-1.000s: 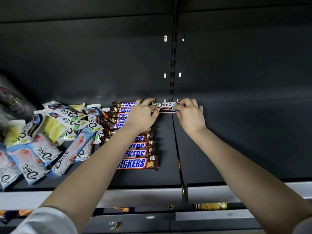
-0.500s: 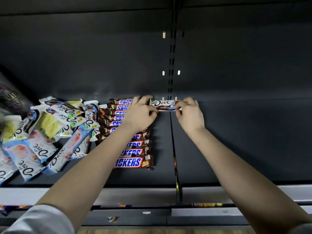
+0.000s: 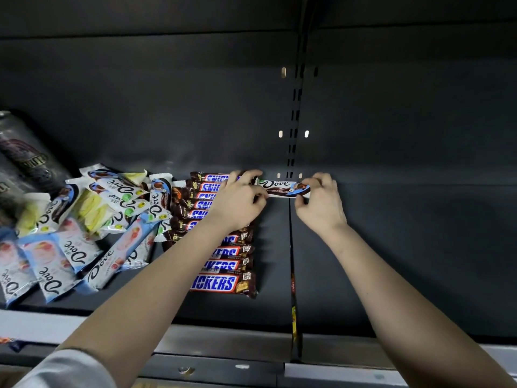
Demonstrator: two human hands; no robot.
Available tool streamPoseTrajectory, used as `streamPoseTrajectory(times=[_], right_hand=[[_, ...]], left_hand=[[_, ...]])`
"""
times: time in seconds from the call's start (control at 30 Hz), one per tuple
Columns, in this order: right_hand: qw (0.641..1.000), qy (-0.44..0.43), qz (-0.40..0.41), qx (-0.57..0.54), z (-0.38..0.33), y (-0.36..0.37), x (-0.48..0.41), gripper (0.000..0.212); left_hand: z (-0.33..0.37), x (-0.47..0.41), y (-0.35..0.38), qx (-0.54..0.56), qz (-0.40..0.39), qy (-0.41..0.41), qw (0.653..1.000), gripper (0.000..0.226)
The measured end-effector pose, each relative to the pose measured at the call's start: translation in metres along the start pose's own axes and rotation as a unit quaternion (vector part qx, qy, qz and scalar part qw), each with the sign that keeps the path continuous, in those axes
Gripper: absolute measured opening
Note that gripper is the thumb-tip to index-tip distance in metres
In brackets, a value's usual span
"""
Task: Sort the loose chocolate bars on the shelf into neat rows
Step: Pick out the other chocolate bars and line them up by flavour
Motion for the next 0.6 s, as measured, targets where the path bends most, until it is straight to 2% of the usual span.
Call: streamPoseTrajectory(times=[0.17,0.33,0.6], right_hand=[[0.999,0.001,0.002,0.033,-0.0009,-0.0007,-0.0013,0.028],[0.994,-0.011,-0.040,0.103,-0.0032,0.0000,-0.0001,0.044],[0.997,-0.037,-0.012,0.073,-0.0048,-0.0025,0.0013,0.042]], left_hand=[[-0.0005,-0.0005,0.0007,0.010,0.003,-0.001,1.000,0.027],[-0.0011,-0.0001,-0.0012,0.010,0.002,-0.005,1.000,0.027],[-0.0010,0.0022,-0.0028,0.014,0.004,-0.002,1.000,0.028]])
Point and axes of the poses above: each hand's wrist, its own x-axis away from the middle knuckle, its own y-axis out of the palm, z = x × y, the point moved 2 cm from there along -x, towards the middle knuckle, and after that the axes turned 7 degrees about -y, right-handed, at the moved point
